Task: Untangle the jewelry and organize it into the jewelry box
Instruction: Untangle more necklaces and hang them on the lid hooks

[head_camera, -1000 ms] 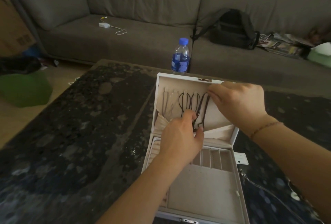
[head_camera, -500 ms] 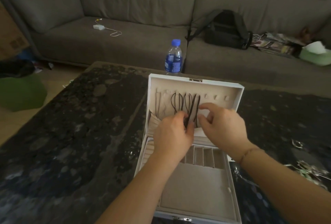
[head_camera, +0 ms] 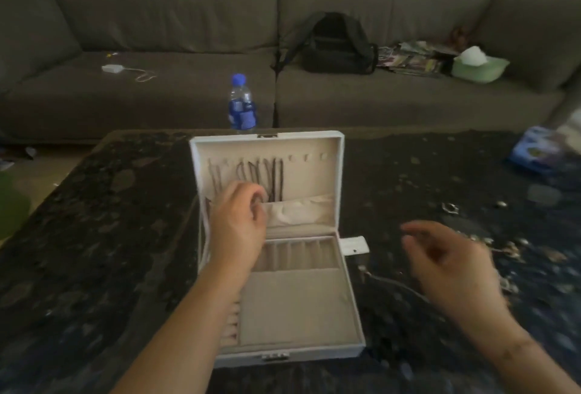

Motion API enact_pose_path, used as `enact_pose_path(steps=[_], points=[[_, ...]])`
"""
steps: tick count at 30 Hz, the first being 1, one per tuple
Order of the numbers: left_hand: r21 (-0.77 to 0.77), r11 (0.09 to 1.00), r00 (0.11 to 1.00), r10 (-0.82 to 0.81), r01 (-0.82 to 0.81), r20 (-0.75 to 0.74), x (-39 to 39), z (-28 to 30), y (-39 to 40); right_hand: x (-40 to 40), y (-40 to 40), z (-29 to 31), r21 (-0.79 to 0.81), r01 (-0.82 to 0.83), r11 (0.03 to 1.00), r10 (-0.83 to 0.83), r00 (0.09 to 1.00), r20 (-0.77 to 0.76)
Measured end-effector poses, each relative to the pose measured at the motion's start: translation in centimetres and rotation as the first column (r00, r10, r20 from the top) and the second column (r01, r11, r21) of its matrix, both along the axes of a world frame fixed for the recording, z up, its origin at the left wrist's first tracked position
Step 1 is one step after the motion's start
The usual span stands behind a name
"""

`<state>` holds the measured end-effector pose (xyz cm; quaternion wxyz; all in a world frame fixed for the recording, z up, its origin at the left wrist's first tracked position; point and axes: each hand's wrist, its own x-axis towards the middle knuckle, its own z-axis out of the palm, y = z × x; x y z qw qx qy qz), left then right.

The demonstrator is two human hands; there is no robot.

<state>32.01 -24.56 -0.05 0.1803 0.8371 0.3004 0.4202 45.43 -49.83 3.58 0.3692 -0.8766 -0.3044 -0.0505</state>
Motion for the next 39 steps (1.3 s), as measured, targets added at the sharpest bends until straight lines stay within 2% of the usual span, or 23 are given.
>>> enact_pose_path(steps=[2, 5, 7, 10, 12, 14, 19, 22, 27, 30, 32, 34, 36, 39], points=[[-0.013, 0.999, 0.999, -0.035, 0.035, 0.028, 0.8, 0.4, -1.4, 1.8, -5.9, -0.8, 0.015, 0.158, 0.987, -0.157, 0.984, -0.085], [0.025, 0.962, 0.961, -0.274, 0.273, 0.037, 2.5, 1.0, -6.5, 4.0, -14.0, -2.0, -0.118, 0.306, 0.945, -0.321, 0.936, -0.142], [0.069, 0.880, 0.883, -0.468, 0.469, -0.037, 3.7, 1.0, -10.9, 4.5, -17.7, -2.4, -0.217, 0.305, 0.927, -0.341, 0.928, -0.152], [0.093, 0.745, 0.747, -0.641, 0.661, -0.174, 5.9, -0.2, -16.9, 4.4, -20.1, -3.6, -0.405, 0.155, 0.901, -0.251, 0.948, -0.195], [0.072, 0.704, 0.687, -0.659, 0.707, -0.308, 7.5, -1.8, -19.8, 4.3, -20.6, -4.7, -0.492, 0.027, 0.870, -0.134, 0.974, -0.184], [0.005, 0.709, 0.649, -0.643, 0.705, -0.407, 9.1, -3.3, -21.6, 4.2, -20.5, -6.0, -0.510, -0.045, 0.859, -0.041, 0.987, -0.156], [-0.096, 0.701, 0.542, -0.623, 0.706, -0.563, 11.2, -5.8, -24.0, 3.3, -17.8, -7.4, -0.553, -0.009, 0.833, -0.029, 0.998, -0.061], [-0.095, 0.712, 0.582, -0.635, 0.695, -0.508, 11.3, -6.7, -24.5, 2.7, -16.6, -7.7, -0.592, 0.046, 0.805, -0.012, 0.998, 0.061], [0.020, 0.713, 0.647, -0.624, 0.701, -0.439, 11.8, -7.7, -24.7, 1.9, -15.7, -9.1, -0.622, 0.108, 0.775, 0.004, 0.984, 0.176], [0.052, 0.694, 0.646, -0.636, 0.718, -0.423, 11.7, -8.2, -24.4, 1.9, -15.7, -9.5, -0.607, 0.108, 0.788, 0.027, 0.977, 0.210], [0.072, 0.684, 0.644, -0.639, 0.726, -0.421, 11.5, -8.4, -24.3, 2.1, -15.8, -9.3, -0.528, 0.088, 0.845, 0.003, 0.986, 0.169], [0.095, 0.690, 0.657, -0.625, 0.718, -0.421, 11.4, -8.4, -24.3, 2.9, -16.1, -9.0, -0.400, 0.057, 0.915, -0.055, 0.998, 0.015], [0.085, 0.692, 0.656, -0.627, 0.717, -0.422, 11.2, -8.2, -24.5, 3.3, -16.4, -7.9, -0.192, -0.016, 0.981, -0.033, 0.968, -0.248], [-0.061, 0.680, 0.602, -0.684, 0.731, -0.411, 10.8, -8.2, -24.8, 3.7, -16.9, -6.9, 0.093, -0.012, 0.996, 0.049, 0.914, -0.404]])
